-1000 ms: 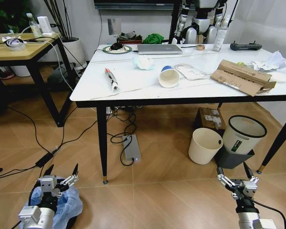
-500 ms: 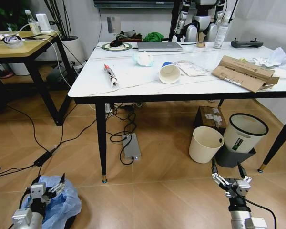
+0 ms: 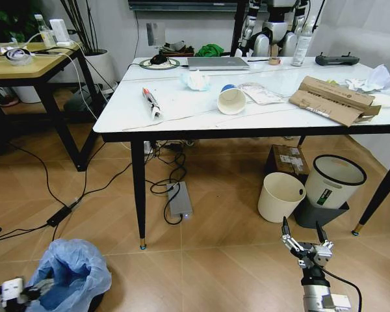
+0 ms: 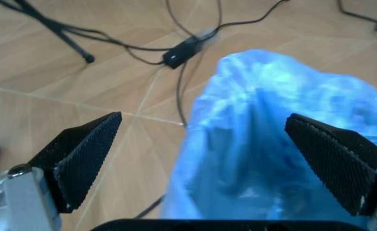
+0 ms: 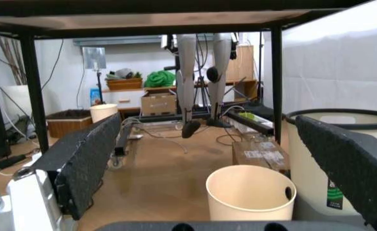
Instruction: Pick up the trash bin and place the trash from the table into it.
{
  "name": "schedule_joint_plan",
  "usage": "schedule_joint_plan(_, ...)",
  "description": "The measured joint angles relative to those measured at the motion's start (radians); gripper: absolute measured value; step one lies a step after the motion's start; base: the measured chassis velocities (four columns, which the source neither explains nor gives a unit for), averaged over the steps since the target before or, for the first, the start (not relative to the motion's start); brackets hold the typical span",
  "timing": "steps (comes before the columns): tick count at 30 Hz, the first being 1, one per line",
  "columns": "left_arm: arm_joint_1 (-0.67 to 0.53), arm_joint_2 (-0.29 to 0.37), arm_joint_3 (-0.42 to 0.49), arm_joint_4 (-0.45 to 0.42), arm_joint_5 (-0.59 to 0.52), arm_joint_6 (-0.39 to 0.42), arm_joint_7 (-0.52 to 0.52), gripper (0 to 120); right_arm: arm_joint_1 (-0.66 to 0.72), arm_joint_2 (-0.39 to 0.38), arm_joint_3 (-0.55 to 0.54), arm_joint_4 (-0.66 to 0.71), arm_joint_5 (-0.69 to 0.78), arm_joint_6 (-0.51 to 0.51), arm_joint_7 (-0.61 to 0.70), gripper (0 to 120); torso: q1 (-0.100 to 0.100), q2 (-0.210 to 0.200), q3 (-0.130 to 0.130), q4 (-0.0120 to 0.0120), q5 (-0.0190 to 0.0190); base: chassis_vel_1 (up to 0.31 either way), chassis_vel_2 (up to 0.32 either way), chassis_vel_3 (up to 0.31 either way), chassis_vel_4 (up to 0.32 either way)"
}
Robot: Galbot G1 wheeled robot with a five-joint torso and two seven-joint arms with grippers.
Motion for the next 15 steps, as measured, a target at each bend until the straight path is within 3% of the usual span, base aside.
schedule_joint_plan(15,-0.159,0.008,0.058,0.187,-0.017,0.013,0.028,99,-0.002,-0.001,-0.004,0.002,-0.014,-0.010,0.000,100,0.001,0.003,0.002,-0.0001,-0.0003,0.000,0.000,0.000,0.000)
